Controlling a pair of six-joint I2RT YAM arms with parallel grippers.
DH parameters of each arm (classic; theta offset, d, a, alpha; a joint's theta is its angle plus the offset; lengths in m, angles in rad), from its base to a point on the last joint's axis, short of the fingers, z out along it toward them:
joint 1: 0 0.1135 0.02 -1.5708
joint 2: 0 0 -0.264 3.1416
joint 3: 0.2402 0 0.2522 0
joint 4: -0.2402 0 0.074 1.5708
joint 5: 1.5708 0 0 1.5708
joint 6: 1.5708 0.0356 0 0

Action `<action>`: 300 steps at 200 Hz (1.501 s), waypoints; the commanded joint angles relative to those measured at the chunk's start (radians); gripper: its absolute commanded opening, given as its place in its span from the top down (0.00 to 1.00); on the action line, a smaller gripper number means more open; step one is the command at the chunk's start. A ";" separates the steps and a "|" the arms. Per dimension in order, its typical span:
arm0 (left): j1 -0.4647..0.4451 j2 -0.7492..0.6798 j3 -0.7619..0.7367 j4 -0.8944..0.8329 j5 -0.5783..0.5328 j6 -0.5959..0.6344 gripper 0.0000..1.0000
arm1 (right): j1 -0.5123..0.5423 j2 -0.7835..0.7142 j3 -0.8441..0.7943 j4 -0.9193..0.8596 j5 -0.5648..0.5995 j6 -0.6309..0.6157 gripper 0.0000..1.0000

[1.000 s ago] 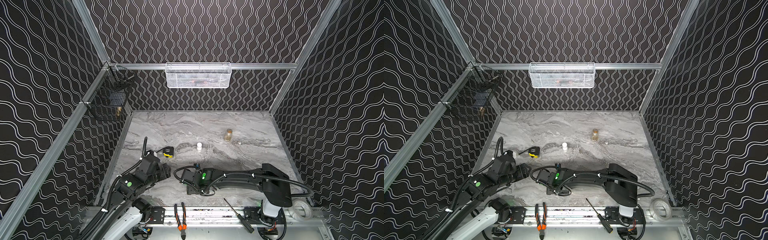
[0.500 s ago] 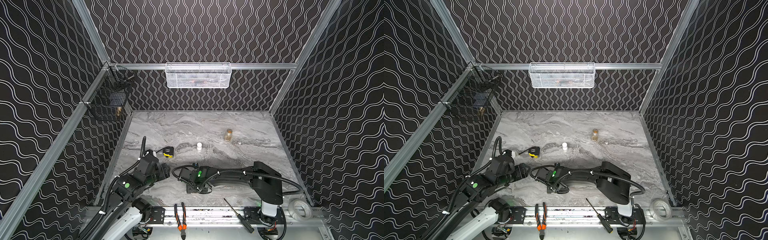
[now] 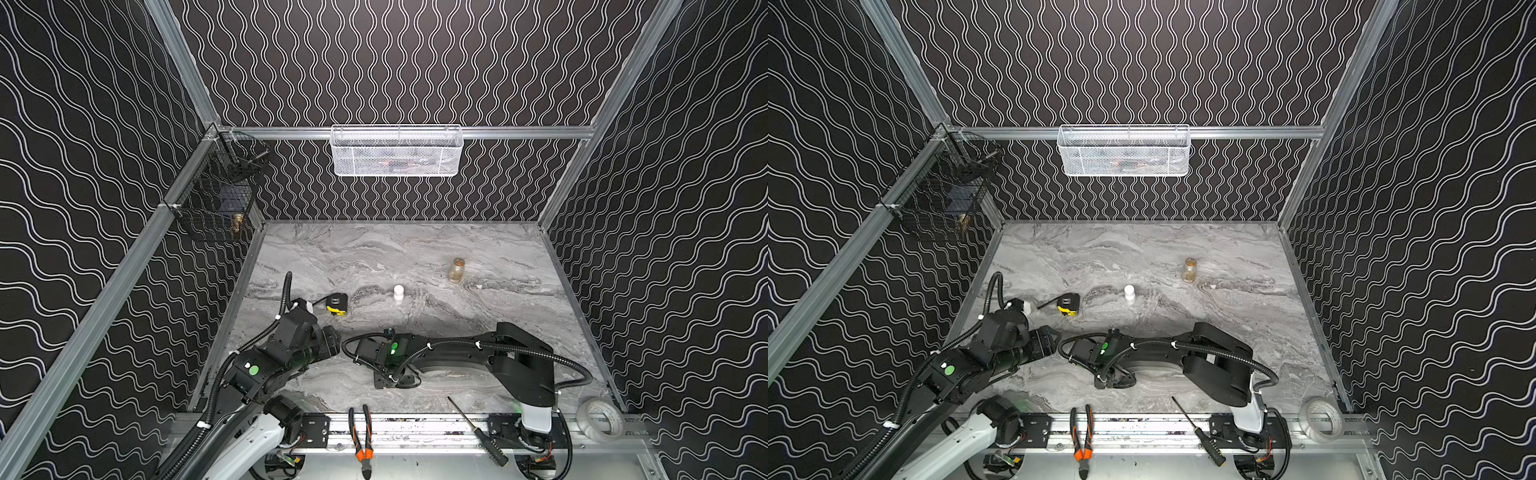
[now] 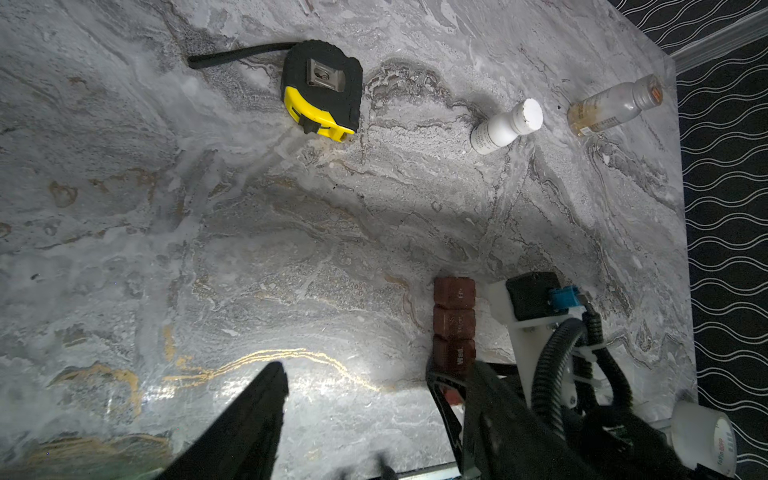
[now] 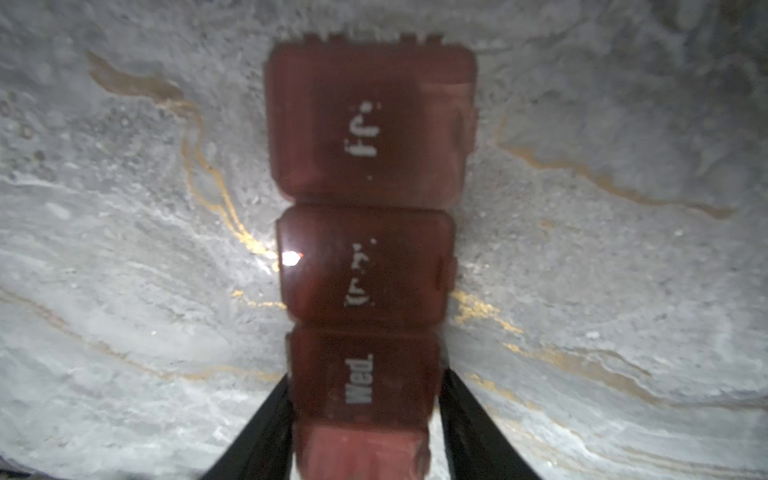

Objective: Sort the pills into containers

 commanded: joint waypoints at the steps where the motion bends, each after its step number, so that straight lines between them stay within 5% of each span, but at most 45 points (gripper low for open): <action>1: 0.000 0.000 0.009 0.001 0.000 0.016 0.28 | 0.000 0.001 0.011 -0.025 0.001 0.000 0.46; 156: 0.001 0.031 -0.026 0.082 0.080 0.023 0.28 | -0.001 -0.094 -0.050 -0.017 0.018 0.000 0.65; 220: -0.001 0.080 -0.208 0.612 0.461 -0.052 0.22 | -0.060 -0.291 -0.189 0.031 0.048 -0.105 0.65; 300: -0.110 0.343 -0.282 1.161 0.533 -0.181 0.20 | -0.228 -0.586 -0.349 0.131 -0.037 -0.349 0.66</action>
